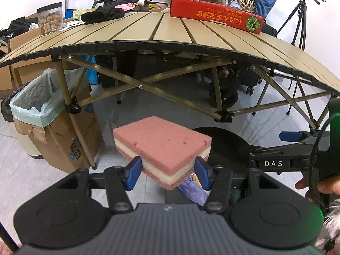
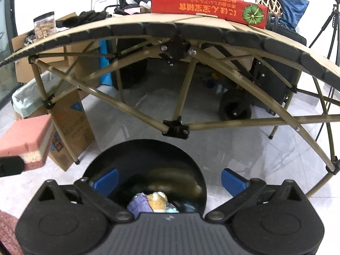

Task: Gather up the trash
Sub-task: 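Lower the pink sponge into the black bin and open the left gripper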

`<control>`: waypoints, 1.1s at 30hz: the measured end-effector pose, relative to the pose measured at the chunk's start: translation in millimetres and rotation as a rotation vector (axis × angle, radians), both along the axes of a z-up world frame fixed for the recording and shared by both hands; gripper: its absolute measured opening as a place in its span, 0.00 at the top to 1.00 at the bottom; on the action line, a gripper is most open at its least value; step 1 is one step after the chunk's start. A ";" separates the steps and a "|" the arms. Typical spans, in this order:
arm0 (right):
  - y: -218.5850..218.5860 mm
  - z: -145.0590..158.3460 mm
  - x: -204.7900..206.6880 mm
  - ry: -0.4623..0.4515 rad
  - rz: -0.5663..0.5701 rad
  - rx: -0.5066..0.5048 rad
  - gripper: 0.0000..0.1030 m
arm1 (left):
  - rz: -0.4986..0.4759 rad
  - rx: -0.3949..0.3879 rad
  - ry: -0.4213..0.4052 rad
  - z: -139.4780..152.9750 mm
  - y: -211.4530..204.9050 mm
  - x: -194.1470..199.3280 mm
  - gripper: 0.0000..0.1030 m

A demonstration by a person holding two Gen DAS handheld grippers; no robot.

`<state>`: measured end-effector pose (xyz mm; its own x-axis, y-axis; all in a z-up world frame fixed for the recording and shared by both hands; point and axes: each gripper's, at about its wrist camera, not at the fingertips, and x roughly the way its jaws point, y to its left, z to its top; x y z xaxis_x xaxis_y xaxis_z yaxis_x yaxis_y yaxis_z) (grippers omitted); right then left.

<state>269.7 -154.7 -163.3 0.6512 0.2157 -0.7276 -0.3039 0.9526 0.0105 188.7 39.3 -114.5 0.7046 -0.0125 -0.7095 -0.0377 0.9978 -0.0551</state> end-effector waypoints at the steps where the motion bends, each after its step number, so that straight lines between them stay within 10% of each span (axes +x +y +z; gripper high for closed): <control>1: -0.3 -0.2 -0.3 0.005 -0.004 -0.004 0.00 | -0.004 0.002 0.004 -0.6 -0.5 -0.3 0.46; 16: -44.2 -10.9 -5.8 0.143 -0.177 0.009 0.00 | -0.089 0.018 0.083 -19.0 -27.5 -1.7 0.46; 33: -89.4 17.6 -11.9 0.094 -0.279 0.116 0.00 | -0.206 0.027 0.185 -46.6 -76.3 18.5 0.46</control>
